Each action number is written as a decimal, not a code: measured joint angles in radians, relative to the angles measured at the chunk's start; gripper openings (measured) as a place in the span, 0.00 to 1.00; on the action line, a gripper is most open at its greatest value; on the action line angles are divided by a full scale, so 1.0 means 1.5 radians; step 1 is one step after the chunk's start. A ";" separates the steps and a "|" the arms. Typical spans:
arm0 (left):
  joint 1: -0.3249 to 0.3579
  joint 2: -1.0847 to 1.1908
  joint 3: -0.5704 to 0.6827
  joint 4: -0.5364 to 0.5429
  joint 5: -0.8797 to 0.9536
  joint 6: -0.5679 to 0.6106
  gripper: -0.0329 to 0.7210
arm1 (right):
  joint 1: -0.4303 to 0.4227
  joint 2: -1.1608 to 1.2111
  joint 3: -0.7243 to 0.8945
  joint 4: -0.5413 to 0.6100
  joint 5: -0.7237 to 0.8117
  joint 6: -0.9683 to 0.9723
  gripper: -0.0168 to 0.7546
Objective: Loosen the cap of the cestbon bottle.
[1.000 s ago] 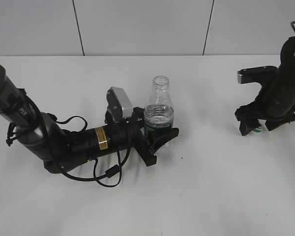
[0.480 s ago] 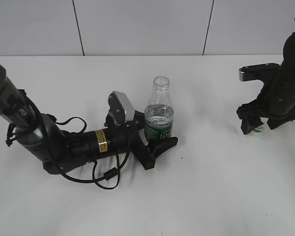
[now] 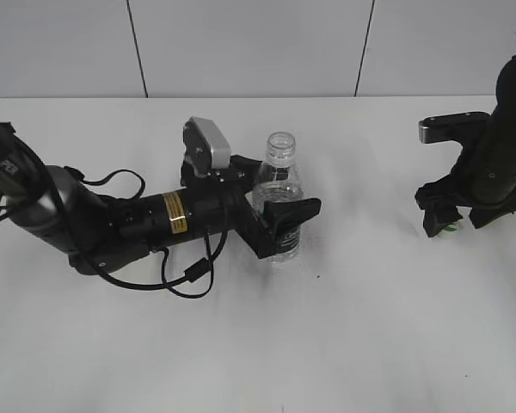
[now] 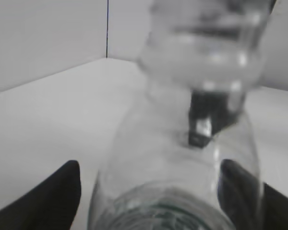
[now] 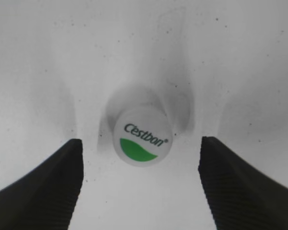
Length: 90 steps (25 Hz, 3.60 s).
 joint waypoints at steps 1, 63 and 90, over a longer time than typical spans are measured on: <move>0.000 -0.012 0.003 0.001 0.000 -0.007 0.74 | 0.000 -0.004 0.000 0.000 0.001 0.000 0.76; 0.252 -0.502 -0.133 -0.528 1.378 0.211 0.74 | -0.047 -0.220 0.000 0.024 0.162 0.009 0.76; 0.279 -0.723 -0.124 -0.515 1.498 0.218 0.74 | -0.052 -0.465 0.001 -0.020 0.271 -0.003 0.76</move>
